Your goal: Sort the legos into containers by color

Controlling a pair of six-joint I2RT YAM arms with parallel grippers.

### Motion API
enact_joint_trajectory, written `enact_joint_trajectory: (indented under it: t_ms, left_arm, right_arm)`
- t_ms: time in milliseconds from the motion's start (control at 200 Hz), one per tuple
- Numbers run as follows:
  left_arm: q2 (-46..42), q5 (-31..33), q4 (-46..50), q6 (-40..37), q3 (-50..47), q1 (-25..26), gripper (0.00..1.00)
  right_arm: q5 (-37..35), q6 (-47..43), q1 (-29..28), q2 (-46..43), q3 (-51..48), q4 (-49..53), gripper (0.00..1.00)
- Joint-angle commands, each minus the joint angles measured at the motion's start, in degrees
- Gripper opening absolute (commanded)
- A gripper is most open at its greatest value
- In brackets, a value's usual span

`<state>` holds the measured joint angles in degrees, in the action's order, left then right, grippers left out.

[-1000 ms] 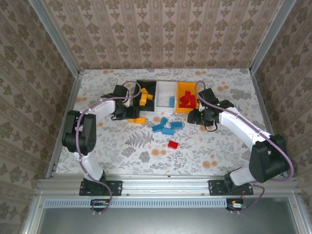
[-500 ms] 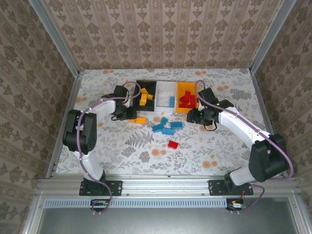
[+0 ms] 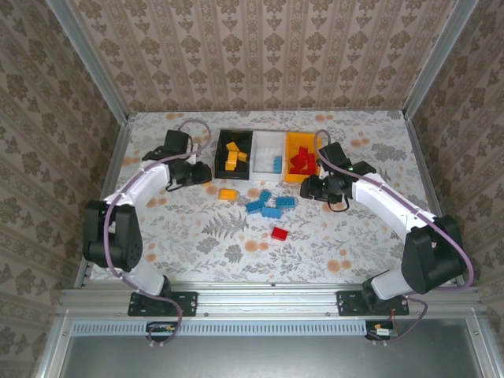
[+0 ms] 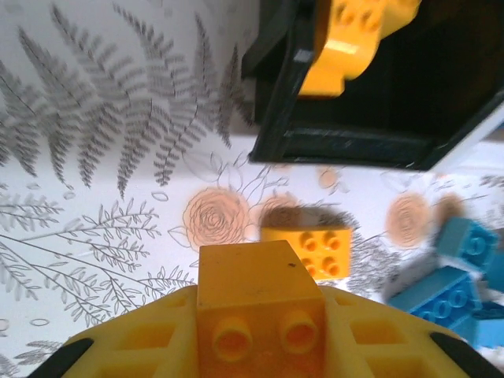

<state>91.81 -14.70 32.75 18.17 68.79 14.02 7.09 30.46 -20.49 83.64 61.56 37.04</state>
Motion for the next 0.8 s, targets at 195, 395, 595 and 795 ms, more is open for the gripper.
enact_joint_trajectory:
  t_ms: [195,395,595,795]
  left_arm:
    - [3.7,-3.3,4.5,0.0,21.2,0.5,0.37]
    - [16.4,-2.3,6.4,-2.1,36.6,2.2,0.37]
    - [30.2,-3.0,8.9,-1.5,49.7,2.5,0.37]
    - [38.0,-3.1,10.2,-1.3,55.0,3.9,0.37]
  right_arm:
    - [1.9,2.4,-4.0,4.2,-0.3,-3.4,0.54]
    - [1.7,3.0,-6.9,6.2,-0.6,-3.9,0.54]
    - [1.4,3.9,-7.8,5.6,-3.0,-4.8,0.54]
    - [0.8,3.5,-7.8,5.3,-4.7,-4.3,0.54]
